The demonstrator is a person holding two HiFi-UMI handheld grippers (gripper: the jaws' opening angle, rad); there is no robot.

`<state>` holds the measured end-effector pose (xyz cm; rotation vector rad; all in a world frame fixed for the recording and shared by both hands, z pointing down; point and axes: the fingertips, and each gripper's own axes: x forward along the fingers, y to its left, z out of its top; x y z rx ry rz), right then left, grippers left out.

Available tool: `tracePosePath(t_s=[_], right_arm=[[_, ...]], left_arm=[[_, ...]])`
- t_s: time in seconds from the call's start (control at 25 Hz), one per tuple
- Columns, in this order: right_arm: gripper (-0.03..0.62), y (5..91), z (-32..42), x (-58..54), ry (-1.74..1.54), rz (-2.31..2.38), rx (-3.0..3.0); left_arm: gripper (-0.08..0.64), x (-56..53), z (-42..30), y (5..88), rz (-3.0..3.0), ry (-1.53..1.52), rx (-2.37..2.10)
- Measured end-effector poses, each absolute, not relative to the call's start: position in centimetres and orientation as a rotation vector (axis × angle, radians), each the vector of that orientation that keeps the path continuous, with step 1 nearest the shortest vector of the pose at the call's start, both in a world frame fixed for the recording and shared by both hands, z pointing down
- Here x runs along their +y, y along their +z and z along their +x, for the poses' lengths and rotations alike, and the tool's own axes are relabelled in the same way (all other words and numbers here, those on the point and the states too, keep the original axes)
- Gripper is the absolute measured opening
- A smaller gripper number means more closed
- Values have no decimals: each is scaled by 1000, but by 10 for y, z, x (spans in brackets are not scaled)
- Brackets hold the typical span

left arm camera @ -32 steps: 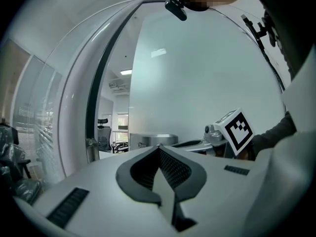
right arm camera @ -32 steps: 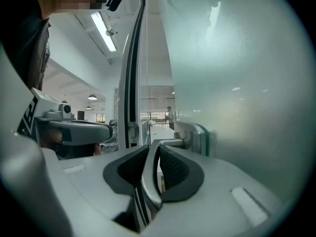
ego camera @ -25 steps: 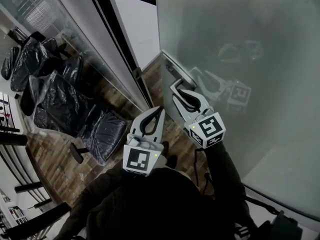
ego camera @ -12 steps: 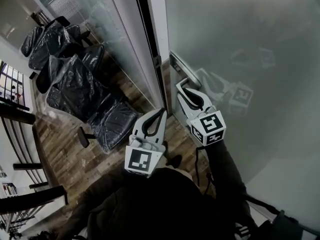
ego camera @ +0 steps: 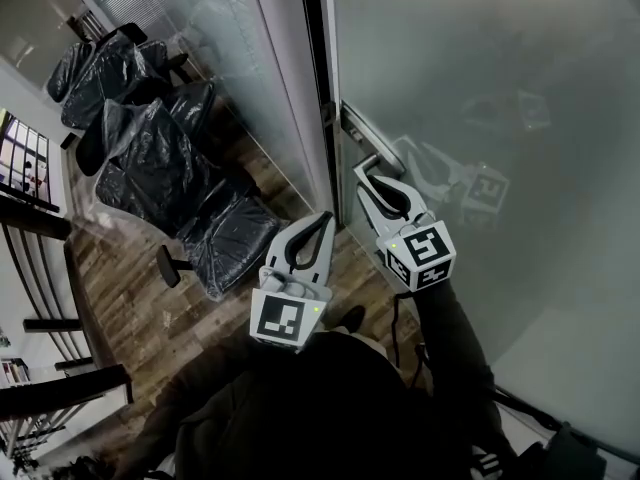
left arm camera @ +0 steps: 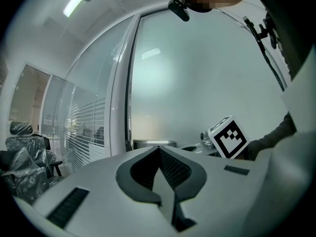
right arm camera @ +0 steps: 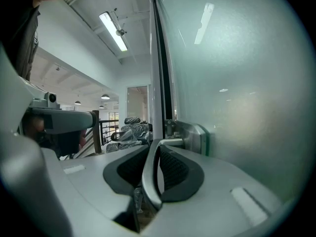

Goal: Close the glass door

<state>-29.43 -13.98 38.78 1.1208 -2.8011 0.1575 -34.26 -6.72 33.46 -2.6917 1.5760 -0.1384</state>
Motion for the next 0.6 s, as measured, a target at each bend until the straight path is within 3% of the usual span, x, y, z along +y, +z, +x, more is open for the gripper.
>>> tracePosePath(t_s=[0.6], right_arm=[[64, 395, -313, -120, 183, 1132, -2776]], left_arm=[[-3, -59, -370, 337, -2708, -88, 1555]])
